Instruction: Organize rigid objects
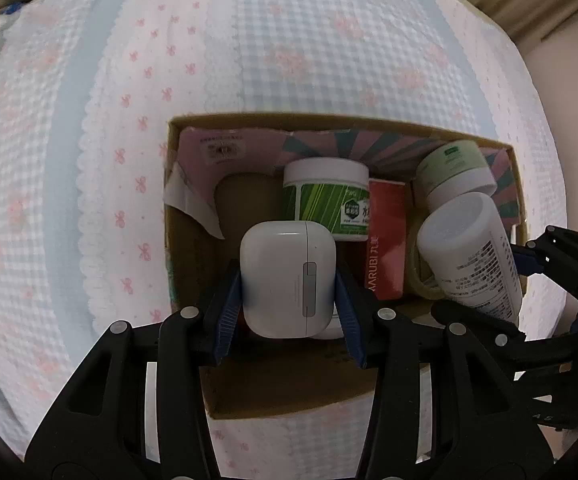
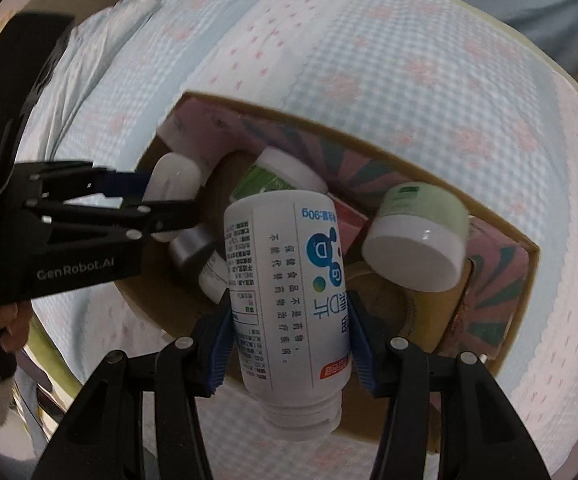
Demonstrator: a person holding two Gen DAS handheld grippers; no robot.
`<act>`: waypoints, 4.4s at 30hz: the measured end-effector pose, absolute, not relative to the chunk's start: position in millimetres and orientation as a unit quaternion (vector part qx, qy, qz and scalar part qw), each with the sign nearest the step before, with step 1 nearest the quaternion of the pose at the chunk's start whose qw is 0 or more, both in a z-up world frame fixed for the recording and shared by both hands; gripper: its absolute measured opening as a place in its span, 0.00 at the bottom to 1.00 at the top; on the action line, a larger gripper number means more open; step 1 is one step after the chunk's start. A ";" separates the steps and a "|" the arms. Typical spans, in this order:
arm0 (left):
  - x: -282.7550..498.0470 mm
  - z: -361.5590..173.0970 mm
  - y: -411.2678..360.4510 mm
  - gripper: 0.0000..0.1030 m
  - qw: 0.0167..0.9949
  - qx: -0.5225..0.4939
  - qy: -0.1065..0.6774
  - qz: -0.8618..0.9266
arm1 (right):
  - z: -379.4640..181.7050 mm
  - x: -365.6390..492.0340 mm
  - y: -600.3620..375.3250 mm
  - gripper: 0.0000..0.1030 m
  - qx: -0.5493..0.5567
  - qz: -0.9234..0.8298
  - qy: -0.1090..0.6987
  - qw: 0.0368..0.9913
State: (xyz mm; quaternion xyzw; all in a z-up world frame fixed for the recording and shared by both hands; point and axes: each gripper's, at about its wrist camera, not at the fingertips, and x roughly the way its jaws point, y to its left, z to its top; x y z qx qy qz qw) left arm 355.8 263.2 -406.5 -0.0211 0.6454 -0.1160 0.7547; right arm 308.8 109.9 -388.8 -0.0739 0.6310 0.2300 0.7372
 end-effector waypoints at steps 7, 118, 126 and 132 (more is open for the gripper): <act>359.1 -403.8 255.5 0.83 0.765 0.004 0.632 -0.122 | -393.6 298.6 108.9 0.73 -0.135 0.234 0.612 0.743; 49.7 4.5 127.7 1.00 0.973 0.023 0.227 -0.039 | -18.9 47.9 -91.3 1.00 0.035 -0.019 0.283 0.958; 51.0 6.3 125.8 1.00 0.974 0.024 0.221 -0.040 | -17.9 47.7 -86.7 1.00 0.033 -0.027 0.276 0.960; 51.0 4.4 127.8 1.00 0.976 0.015 0.215 -0.041 | -19.4 48.2 -83.9 1.00 0.031 -0.032 0.277 0.960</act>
